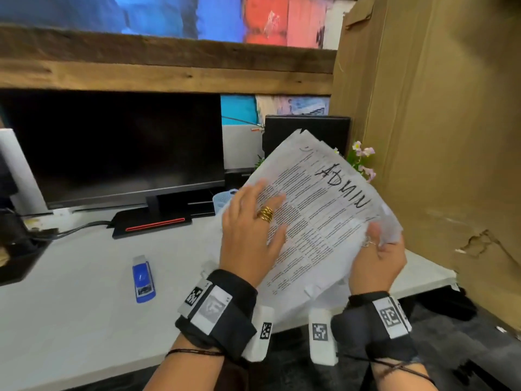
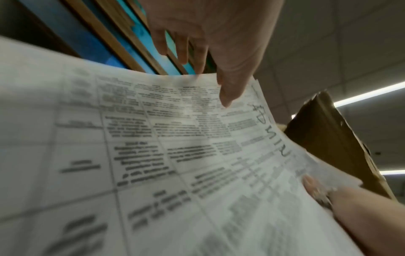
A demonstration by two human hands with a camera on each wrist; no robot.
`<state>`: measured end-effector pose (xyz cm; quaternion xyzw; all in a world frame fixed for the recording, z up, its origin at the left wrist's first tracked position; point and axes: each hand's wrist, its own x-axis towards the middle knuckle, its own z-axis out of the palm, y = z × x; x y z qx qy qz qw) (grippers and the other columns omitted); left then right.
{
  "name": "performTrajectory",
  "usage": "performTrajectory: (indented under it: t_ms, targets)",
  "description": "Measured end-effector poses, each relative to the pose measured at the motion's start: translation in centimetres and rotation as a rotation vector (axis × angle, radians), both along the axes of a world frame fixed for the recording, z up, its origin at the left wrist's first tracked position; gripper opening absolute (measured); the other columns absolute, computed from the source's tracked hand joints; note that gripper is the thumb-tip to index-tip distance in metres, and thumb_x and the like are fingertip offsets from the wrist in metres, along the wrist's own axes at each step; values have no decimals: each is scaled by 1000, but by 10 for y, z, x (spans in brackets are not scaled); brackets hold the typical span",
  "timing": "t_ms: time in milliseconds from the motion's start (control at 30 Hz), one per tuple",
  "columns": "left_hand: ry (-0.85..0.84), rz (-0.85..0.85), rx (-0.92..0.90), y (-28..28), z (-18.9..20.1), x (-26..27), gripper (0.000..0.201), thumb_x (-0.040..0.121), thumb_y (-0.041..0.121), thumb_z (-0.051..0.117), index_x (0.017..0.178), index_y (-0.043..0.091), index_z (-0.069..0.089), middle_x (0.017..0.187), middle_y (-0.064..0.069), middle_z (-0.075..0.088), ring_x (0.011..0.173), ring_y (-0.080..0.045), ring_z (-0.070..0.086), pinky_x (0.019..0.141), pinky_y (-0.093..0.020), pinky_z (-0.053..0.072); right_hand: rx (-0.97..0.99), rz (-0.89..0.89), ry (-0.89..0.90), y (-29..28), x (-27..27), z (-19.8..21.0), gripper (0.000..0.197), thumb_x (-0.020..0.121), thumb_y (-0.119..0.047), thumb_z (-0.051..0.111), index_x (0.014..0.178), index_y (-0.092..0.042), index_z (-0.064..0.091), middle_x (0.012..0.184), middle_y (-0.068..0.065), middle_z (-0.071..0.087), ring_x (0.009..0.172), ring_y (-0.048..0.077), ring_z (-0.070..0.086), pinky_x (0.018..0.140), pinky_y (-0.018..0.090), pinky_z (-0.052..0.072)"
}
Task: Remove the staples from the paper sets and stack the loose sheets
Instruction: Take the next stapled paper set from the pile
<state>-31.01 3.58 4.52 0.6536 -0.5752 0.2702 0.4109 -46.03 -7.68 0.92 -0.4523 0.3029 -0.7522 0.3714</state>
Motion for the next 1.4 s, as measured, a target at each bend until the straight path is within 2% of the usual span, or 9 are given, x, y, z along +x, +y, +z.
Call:
performTrajectory:
  t_ms: [167, 367, 500, 567, 700, 933, 1133, 1233, 1400]
  targets:
    - [213, -50, -91, 25, 45, 10, 69, 84, 34, 66, 141, 30, 28, 143, 1, 35, 130, -20, 36, 107, -49, 33, -67, 143, 29, 7, 7, 12, 25, 95, -3, 49, 118, -5, 58, 105, -10, 63, 92, -10, 60, 90, 15, 47]
    - [380, -57, -51, 56, 46, 20, 69, 81, 25, 70, 139, 36, 32, 120, 14, 49, 105, -1, 48, 88, -10, 36, -94, 433, 281, 31, 31, -15, 16, 92, -10, 53, 106, -8, 61, 99, -5, 66, 85, -11, 61, 78, 9, 46]
    - [-107, 386, 389, 76, 27, 25, 42, 89, 44, 54, 130, 40, 45, 128, 16, 48, 123, -8, 39, 111, -40, 9, -179, 548, 481, 46, 46, -32, 15, 96, -12, 50, 85, -10, 61, 76, 2, 62, 70, 4, 57, 67, 19, 45]
    - [-157, 388, 571, 78, 14, 27, 38, 92, 46, 46, 130, 40, 45, 131, 18, 46, 127, -7, 35, 113, -44, 4, -262, 566, 614, 52, 56, -37, 19, 95, -20, 47, 78, -23, 56, 67, -2, 55, 65, 7, 49, 63, 25, 40]
    - [141, 85, 516, 77, -12, 28, 29, 93, 32, 52, 120, 25, 59, 114, 5, 62, 107, -14, 55, 96, -26, 37, -362, 670, 749, 69, 79, -43, 15, 93, -24, 45, 97, -17, 58, 75, 2, 63, 68, 13, 57, 65, 28, 44]
    - [533, 243, 408, 87, -33, 60, 34, 88, 24, 63, 119, 13, 62, 113, -4, 66, 106, -19, 59, 96, -27, 43, 150, 855, 597, 63, 112, -41, 16, 99, -14, 41, 92, -16, 55, 75, 3, 60, 64, 15, 53, 57, 21, 43]
    - [639, 253, 388, 102, -50, 93, 19, 82, 11, 69, 100, 5, 71, 93, -4, 68, 80, -11, 57, 63, -2, 37, 131, 735, 1486, 45, 157, -52, 34, 96, -40, 45, 87, -10, 57, 90, 10, 62, 85, 22, 54, 72, 27, 38]
    - [702, 236, 365, 106, -62, 103, 15, 79, 0, 68, 92, 4, 73, 91, -8, 71, 76, -15, 61, 57, -1, 40, 158, 783, 1564, 49, 174, -51, 39, 91, -47, 49, 85, -9, 58, 99, 14, 59, 91, 26, 55, 65, 25, 36]
    - [708, 210, 419, 107, -72, 106, 40, 82, -6, 50, 102, 21, 71, 99, 3, 69, 91, -16, 61, 74, -14, 44, 127, 761, 1705, 54, 183, -52, 48, 91, -32, 51, 128, -2, 44, 130, 16, 51, 116, 29, 50, 85, 27, 39]
